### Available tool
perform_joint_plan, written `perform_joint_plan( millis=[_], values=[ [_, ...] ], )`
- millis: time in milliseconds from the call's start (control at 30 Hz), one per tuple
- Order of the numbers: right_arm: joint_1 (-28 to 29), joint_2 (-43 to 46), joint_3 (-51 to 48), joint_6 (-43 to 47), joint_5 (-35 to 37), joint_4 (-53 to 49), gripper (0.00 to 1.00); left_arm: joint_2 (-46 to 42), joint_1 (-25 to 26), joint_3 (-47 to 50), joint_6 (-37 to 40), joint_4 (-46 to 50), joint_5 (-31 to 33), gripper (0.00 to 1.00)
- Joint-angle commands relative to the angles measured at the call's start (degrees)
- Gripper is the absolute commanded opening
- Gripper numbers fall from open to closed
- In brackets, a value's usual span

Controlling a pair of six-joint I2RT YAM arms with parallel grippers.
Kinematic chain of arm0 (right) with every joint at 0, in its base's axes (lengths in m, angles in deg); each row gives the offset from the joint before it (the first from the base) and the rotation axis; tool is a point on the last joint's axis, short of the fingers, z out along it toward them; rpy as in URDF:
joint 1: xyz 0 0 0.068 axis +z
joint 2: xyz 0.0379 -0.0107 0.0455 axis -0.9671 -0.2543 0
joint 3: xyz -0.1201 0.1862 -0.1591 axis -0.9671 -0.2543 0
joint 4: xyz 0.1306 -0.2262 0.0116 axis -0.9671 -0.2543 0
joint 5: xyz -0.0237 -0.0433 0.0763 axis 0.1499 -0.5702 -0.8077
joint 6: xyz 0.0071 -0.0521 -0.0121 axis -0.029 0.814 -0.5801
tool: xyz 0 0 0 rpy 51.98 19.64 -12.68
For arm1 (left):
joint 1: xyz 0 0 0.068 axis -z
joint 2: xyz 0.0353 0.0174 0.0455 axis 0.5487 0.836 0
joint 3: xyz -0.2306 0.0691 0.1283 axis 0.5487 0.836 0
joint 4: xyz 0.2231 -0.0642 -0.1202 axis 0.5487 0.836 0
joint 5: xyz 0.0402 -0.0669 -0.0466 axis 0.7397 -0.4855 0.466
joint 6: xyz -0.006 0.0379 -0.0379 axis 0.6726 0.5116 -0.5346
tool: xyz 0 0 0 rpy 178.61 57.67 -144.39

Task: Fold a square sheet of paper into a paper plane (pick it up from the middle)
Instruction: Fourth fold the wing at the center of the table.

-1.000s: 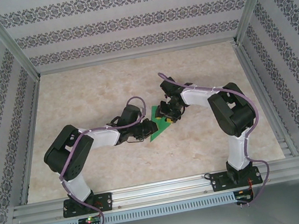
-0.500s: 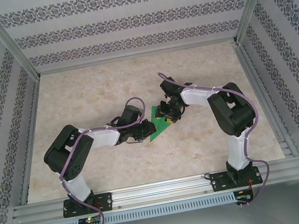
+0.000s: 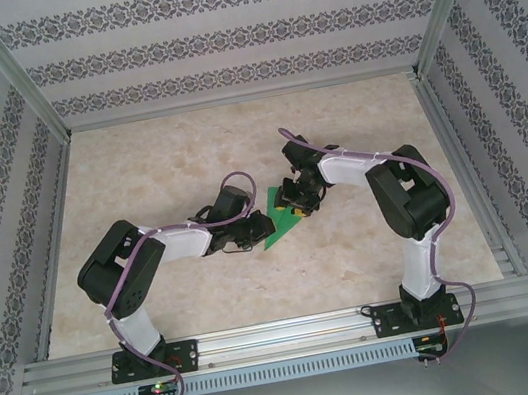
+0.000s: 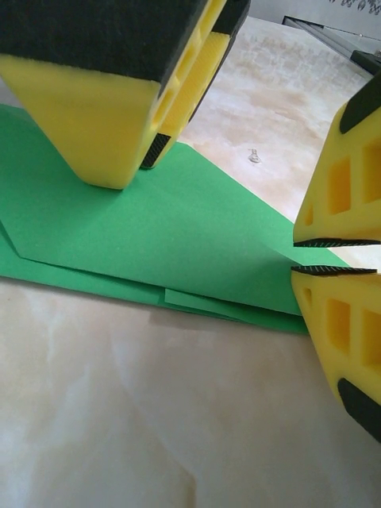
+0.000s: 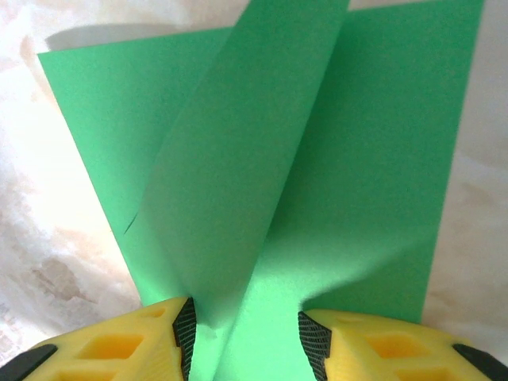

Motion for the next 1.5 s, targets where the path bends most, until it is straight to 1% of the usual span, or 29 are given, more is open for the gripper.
perform_joint_plan(
  millis=[0,233,500,933,1467],
  values=[
    [0.7,-10.9,-5.3,0.3,11.6,-5.1,0.46,0.0,0.1,0.6,0.7,2.7,1.5,0.18],
    [1.2,-12.0,-4.5,0.7,12.0,-5.8,0.46,0.3,0.1,0.9,0.5,3.0,1.9,0.16],
    [1.6,-12.9,-3.4,1.2,12.6,-6.7,0.48,0.4,0.1,1.1,0.3,3.5,2.4,0.16],
    [1.7,-12.8,-3.4,0.9,12.5,-6.9,0.48,1.2,0.1,0.7,0.6,4.9,2.8,0.15],
    [1.7,-10.5,-2.9,0.9,11.1,-7.1,0.46,2.3,0.1,-1.4,2.1,12.7,4.2,0.10]
  ],
)
